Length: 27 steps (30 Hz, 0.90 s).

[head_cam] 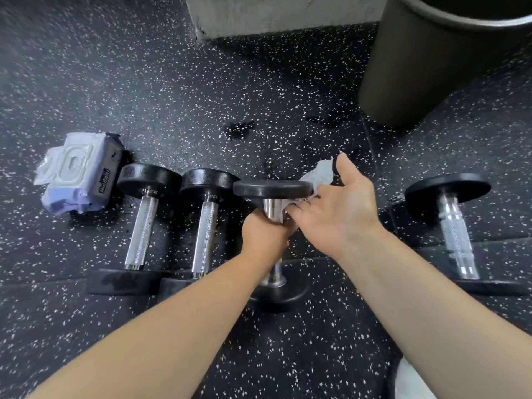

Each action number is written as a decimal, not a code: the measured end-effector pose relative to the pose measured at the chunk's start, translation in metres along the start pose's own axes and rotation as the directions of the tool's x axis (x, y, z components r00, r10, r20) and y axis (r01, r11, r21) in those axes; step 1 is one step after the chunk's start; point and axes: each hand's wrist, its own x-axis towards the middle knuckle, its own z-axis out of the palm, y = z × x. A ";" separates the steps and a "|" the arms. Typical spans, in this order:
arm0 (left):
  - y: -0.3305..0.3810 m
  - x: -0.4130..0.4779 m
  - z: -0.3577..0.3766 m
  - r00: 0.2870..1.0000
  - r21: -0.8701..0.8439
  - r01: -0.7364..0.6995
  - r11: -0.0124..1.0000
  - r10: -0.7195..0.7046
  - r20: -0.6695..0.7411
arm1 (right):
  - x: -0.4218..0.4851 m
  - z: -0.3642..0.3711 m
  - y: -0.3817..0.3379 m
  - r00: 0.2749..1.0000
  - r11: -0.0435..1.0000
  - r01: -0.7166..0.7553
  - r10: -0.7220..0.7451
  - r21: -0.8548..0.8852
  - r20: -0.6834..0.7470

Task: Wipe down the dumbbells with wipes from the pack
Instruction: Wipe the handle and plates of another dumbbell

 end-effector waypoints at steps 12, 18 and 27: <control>-0.007 -0.003 0.008 0.986 -0.010 0.017 1.000 -0.016 0.168 | 0.027 -0.016 -0.011 0.989 0.998 -0.057 0.051 -0.035 -0.141; -0.011 -0.016 0.011 0.984 0.389 -0.171 0.905 0.173 0.029 | 0.012 -0.024 -0.016 0.997 0.998 -0.011 0.015 0.054 -0.081; 0.002 -0.003 0.009 0.993 0.185 -0.115 0.976 0.111 0.031 | 0.008 -0.009 -0.011 0.998 0.999 0.044 -0.044 0.005 -0.040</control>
